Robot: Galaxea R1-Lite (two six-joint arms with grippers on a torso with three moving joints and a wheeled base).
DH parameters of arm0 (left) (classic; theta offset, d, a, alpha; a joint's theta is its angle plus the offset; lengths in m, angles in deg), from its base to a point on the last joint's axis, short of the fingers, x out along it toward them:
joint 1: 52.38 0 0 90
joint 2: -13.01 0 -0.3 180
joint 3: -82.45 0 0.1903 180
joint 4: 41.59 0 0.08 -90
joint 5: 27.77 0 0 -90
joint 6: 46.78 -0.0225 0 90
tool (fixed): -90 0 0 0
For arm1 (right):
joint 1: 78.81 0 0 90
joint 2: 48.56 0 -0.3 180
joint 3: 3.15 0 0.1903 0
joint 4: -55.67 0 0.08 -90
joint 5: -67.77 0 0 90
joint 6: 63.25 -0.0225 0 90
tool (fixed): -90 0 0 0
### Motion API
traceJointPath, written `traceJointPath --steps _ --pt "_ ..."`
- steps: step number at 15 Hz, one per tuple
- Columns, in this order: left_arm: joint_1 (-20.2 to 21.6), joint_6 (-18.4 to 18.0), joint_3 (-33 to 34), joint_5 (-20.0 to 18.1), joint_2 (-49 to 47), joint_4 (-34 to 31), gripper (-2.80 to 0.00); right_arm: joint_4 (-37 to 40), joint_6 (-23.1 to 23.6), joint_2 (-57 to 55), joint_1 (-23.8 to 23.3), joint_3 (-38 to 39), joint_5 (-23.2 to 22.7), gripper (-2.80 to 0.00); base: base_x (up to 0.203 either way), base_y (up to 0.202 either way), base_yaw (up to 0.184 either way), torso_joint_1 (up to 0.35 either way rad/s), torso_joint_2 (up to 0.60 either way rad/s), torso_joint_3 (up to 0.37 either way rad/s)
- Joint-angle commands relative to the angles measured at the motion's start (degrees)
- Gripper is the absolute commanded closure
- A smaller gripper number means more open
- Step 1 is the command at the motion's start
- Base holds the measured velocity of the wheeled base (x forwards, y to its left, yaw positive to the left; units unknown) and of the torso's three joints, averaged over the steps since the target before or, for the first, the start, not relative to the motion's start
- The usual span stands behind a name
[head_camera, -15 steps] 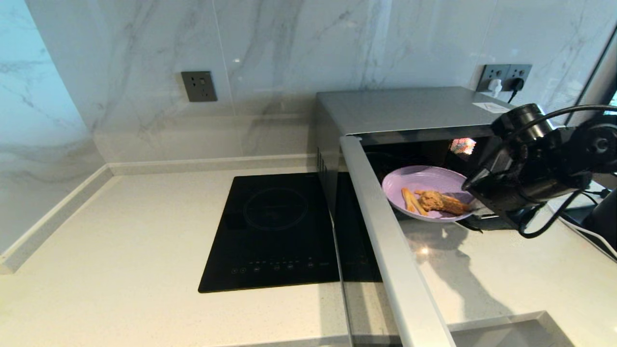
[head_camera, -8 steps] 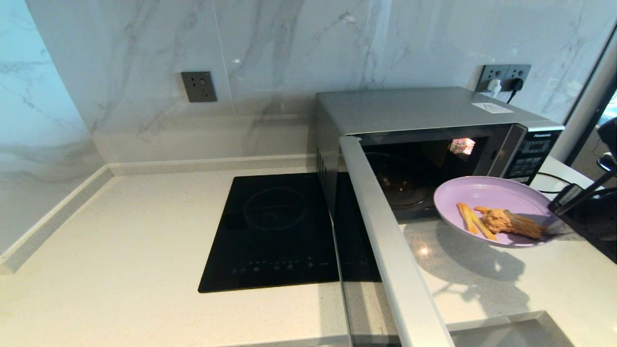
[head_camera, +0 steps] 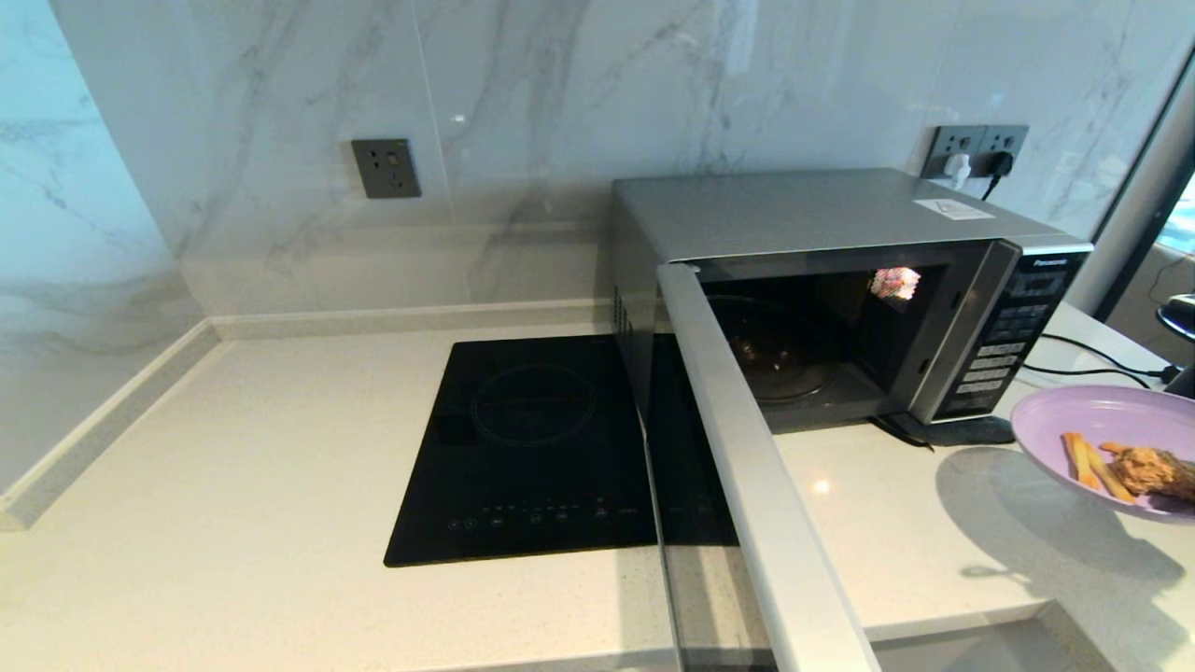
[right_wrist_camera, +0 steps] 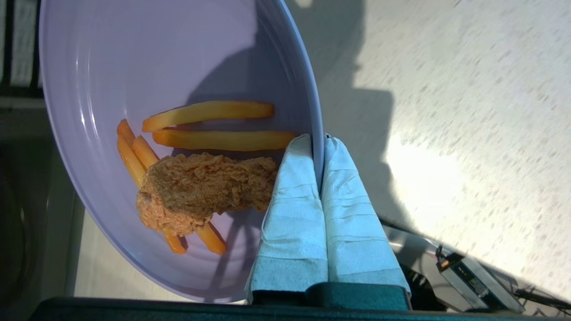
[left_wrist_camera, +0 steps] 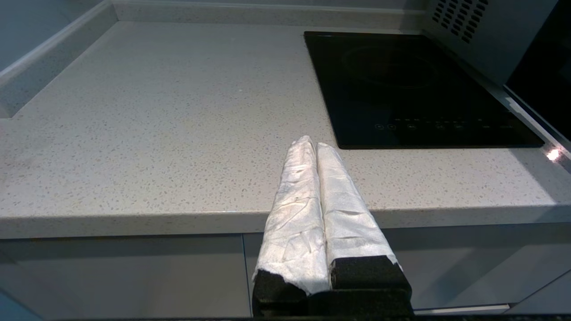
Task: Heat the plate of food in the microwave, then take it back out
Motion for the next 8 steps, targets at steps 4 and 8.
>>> traceJointPath --steps 4,8 --pt "0.0 0.0 0.0 0.0 -0.1 0.0 0.0 -5.0 3.3 -12.7 -11.5 -0.6 -3.9 0.0 0.0 0.0 0.0 0.0 0.0 0.0" --pt "0.0 0.0 0.0 0.0 -0.1 0.0 0.0 -6.0 4.2 -21.0 -16.1 -4.9 -5.4 0.0 0.0 0.0 0.0 0.0 0.0 0.0"
